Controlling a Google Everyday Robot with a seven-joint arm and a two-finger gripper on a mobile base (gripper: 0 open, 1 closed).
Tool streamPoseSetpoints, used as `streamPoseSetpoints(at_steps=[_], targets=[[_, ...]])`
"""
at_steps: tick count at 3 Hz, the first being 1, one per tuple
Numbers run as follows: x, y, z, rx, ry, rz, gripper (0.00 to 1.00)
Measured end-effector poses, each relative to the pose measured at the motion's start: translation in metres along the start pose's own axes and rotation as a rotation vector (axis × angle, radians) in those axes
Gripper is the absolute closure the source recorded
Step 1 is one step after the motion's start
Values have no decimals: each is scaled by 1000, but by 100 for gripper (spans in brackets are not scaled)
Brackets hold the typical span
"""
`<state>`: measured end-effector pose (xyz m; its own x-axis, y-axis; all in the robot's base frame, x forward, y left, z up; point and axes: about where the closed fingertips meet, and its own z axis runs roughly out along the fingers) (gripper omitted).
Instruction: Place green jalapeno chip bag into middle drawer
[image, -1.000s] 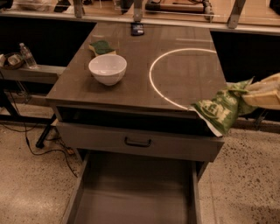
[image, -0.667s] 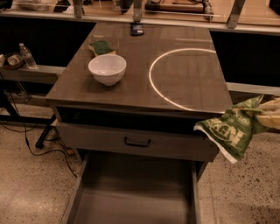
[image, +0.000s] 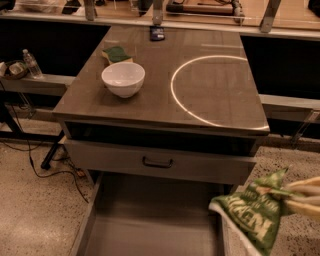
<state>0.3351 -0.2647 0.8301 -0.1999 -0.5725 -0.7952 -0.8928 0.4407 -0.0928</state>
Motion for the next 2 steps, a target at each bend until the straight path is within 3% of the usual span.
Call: streamPoseSetpoints(at_steps=[1, 2], targets=[[25, 27, 41, -66, -22, 30, 100], [30, 34, 48, -84, -22, 38, 100]])
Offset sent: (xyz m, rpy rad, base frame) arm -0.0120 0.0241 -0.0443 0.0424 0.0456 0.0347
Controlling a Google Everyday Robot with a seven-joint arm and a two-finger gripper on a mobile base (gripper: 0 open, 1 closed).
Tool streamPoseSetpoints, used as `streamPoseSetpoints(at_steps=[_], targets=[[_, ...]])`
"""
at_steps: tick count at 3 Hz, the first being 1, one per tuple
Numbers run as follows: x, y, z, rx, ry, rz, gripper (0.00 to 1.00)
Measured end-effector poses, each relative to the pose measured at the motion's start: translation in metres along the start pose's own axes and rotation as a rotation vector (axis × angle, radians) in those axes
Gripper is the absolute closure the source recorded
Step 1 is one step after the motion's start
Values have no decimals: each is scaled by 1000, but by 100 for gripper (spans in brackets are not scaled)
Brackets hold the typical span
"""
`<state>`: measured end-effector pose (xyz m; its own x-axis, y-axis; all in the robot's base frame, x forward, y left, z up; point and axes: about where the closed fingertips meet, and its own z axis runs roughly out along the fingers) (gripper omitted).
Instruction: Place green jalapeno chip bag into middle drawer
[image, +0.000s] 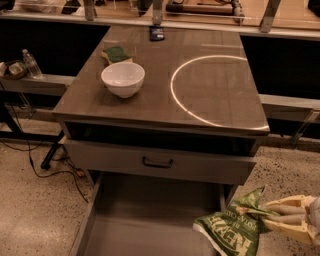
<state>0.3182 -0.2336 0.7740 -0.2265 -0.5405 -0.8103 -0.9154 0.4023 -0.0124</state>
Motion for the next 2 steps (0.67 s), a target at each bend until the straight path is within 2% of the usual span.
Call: streamPoseSetpoints(at_steps=[1, 2], targets=[[-1, 0, 9, 11, -11, -20, 100], [5, 10, 63, 28, -83, -43, 100]])
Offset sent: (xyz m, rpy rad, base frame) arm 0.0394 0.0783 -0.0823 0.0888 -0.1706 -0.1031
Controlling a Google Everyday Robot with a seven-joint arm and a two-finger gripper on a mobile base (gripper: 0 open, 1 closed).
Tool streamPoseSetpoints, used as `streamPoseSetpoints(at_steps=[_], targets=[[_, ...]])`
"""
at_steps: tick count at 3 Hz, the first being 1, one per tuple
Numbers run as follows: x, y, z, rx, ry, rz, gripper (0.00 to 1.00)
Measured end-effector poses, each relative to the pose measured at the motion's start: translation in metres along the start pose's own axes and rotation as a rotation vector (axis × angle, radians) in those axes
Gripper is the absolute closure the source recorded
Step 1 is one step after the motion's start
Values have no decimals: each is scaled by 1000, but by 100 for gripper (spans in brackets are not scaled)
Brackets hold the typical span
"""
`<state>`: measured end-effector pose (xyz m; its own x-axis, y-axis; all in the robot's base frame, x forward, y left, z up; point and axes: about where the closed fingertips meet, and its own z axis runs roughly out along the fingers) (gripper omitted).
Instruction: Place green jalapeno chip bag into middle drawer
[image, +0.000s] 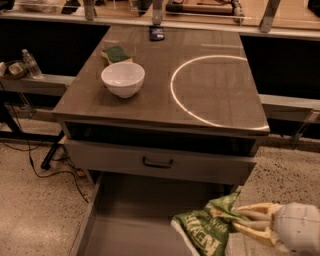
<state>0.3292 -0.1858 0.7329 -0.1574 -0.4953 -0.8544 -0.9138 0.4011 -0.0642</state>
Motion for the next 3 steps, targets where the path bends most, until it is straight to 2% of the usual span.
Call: streamPoseSetpoints(at_steps=[1, 2, 3], targets=[[25, -9, 57, 63, -11, -36, 100], [44, -15, 91, 75, -5, -45, 100], [70, -14, 128, 49, 23, -41, 100]])
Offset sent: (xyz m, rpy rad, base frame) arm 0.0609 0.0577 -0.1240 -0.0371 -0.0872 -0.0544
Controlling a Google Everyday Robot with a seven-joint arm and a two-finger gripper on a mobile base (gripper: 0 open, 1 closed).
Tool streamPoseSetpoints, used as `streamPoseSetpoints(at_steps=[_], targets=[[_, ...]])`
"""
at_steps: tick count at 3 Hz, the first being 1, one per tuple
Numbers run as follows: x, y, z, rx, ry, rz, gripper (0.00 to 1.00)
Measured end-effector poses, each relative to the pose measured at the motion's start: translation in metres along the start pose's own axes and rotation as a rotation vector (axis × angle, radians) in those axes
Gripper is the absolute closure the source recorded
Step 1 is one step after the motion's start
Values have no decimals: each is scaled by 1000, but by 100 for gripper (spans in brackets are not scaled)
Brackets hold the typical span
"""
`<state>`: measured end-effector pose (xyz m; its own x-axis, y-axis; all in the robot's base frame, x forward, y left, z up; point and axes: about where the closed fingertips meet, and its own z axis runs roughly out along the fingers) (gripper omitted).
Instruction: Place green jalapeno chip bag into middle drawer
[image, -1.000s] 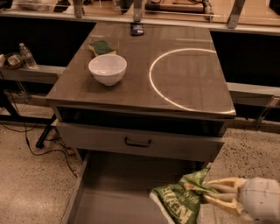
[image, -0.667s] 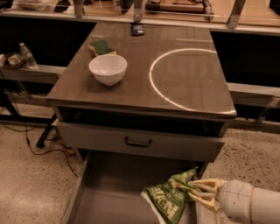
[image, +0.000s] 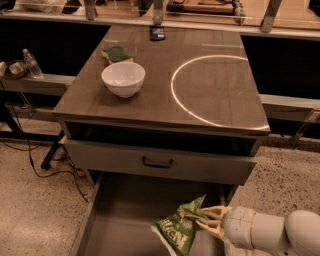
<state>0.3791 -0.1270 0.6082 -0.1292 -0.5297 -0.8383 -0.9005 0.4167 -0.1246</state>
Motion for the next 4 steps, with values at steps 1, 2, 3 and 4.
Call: streamPoseSetpoints(at_steps=[1, 2, 3, 4], targets=[[24, 6, 33, -26, 24, 19, 100], [50, 5, 67, -30, 47, 76, 100], [64, 4, 84, -30, 60, 117, 100], [64, 4, 85, -30, 60, 117, 100]])
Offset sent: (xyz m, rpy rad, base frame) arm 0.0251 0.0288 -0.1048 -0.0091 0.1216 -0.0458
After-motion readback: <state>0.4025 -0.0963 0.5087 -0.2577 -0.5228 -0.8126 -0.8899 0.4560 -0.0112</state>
